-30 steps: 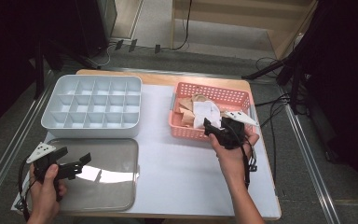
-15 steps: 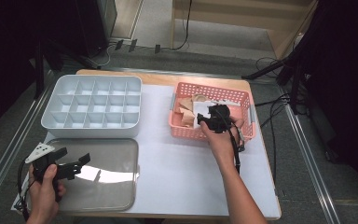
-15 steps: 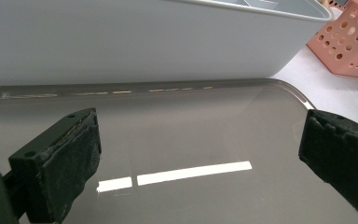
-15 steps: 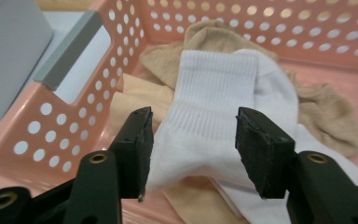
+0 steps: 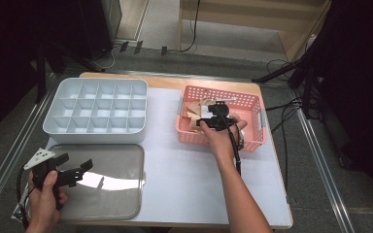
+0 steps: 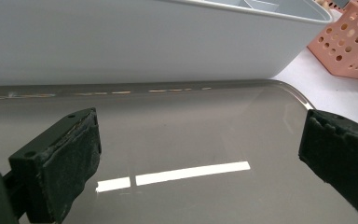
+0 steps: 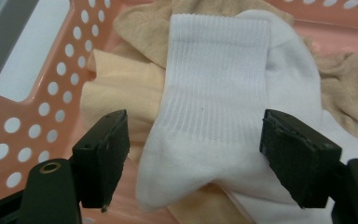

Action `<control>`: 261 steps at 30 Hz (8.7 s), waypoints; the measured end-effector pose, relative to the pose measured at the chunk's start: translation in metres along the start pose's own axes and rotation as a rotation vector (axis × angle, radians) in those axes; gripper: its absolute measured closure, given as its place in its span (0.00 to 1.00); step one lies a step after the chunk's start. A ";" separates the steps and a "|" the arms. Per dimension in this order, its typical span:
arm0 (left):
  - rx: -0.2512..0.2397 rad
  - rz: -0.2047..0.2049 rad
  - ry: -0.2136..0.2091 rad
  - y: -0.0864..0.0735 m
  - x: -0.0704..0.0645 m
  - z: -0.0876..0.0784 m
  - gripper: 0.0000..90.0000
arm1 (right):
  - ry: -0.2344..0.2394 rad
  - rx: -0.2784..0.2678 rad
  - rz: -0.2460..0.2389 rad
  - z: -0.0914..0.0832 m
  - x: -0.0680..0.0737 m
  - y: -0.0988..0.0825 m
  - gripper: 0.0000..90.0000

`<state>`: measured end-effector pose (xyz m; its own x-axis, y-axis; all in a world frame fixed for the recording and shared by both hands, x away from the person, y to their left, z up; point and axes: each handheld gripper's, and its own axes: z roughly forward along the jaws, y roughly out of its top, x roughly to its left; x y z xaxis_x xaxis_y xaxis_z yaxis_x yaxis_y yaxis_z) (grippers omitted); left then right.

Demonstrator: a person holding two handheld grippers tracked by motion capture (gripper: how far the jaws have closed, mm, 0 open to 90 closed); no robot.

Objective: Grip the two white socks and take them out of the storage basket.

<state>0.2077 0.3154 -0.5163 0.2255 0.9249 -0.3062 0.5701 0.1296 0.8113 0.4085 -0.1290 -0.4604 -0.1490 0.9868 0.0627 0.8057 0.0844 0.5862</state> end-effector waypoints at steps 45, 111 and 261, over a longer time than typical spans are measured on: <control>0.000 -0.013 -0.005 -0.001 0.003 0.000 0.00 | 0.052 -0.452 0.016 -0.072 -0.044 0.013 0.98; -0.003 -0.015 -0.007 0.000 0.006 -0.003 0.00 | -0.003 0.307 -0.012 0.020 -0.031 0.023 0.49; -0.021 -0.012 0.001 0.000 0.007 -0.005 0.00 | 0.121 -0.402 -0.045 -0.068 -0.063 0.013 0.98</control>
<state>0.2050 0.3241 -0.5160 0.2180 0.9236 -0.3155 0.5564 0.1479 0.8177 0.3894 -0.1998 -0.4022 -0.2642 0.9582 0.1101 0.5126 0.0428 0.8576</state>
